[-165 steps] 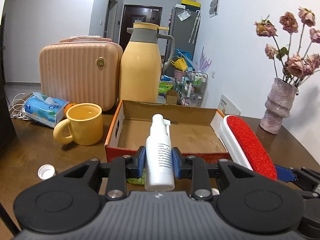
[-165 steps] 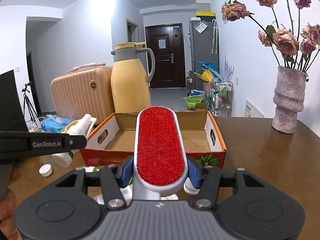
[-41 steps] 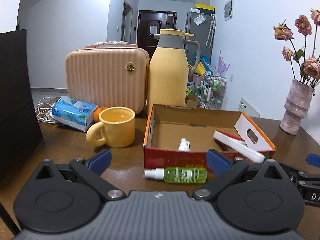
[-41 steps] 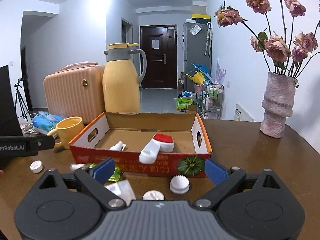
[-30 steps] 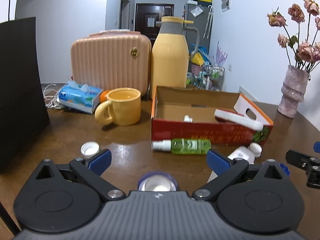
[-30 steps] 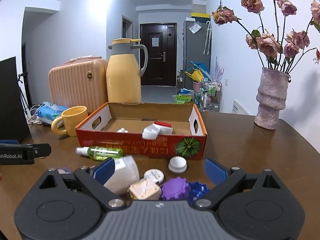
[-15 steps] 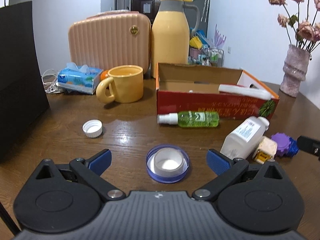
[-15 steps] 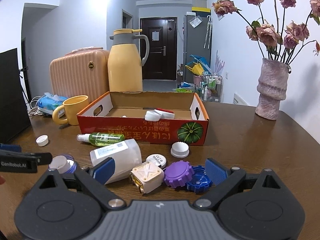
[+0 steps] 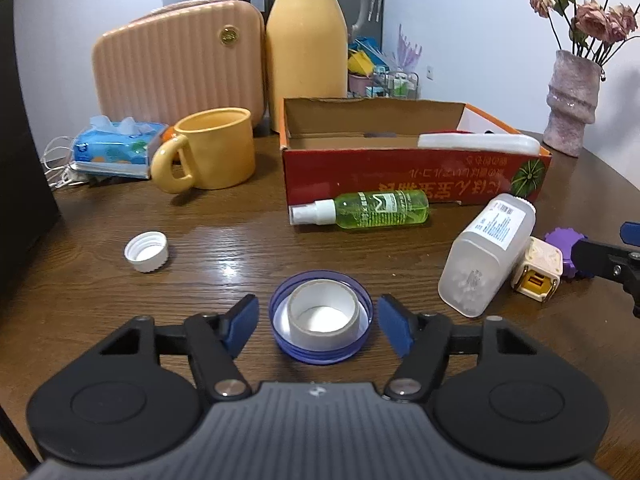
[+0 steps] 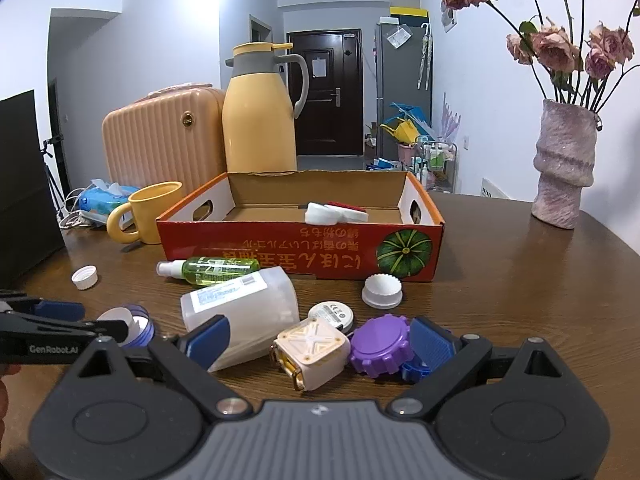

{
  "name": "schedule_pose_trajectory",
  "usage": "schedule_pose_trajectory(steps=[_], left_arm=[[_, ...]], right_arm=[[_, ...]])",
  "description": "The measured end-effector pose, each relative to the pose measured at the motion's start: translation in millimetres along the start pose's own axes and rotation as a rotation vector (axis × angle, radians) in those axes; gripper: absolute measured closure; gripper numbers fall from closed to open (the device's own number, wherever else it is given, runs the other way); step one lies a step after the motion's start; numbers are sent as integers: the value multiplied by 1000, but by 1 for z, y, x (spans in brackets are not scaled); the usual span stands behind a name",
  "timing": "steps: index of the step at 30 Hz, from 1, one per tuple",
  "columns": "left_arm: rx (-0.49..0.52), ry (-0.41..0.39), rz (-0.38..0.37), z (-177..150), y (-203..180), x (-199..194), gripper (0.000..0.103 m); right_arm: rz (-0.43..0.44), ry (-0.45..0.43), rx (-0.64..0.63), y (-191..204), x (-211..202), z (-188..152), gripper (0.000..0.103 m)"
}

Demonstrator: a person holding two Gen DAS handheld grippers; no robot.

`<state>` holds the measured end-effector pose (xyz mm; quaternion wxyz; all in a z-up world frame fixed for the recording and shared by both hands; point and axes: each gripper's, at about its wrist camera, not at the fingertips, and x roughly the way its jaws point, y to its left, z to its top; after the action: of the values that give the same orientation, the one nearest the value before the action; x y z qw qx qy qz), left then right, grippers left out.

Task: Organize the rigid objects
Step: 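Grasp the jar's clear lid with the left gripper while the right grasps the white bottle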

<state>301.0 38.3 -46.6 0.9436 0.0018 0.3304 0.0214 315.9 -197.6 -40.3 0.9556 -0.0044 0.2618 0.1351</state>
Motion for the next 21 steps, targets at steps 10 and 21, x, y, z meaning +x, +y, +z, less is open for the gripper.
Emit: schedule_pose_trajectory(steps=[10, 21], left_arm=[[5, 24, -11, 1, 3, 17, 59], [-19, -2, -50, 1, 7, 13, 60]], right_arm=[[27, 0, 15, -4, 14, -7, 6], [42, -21, 1, 1, 18, -11, 6]])
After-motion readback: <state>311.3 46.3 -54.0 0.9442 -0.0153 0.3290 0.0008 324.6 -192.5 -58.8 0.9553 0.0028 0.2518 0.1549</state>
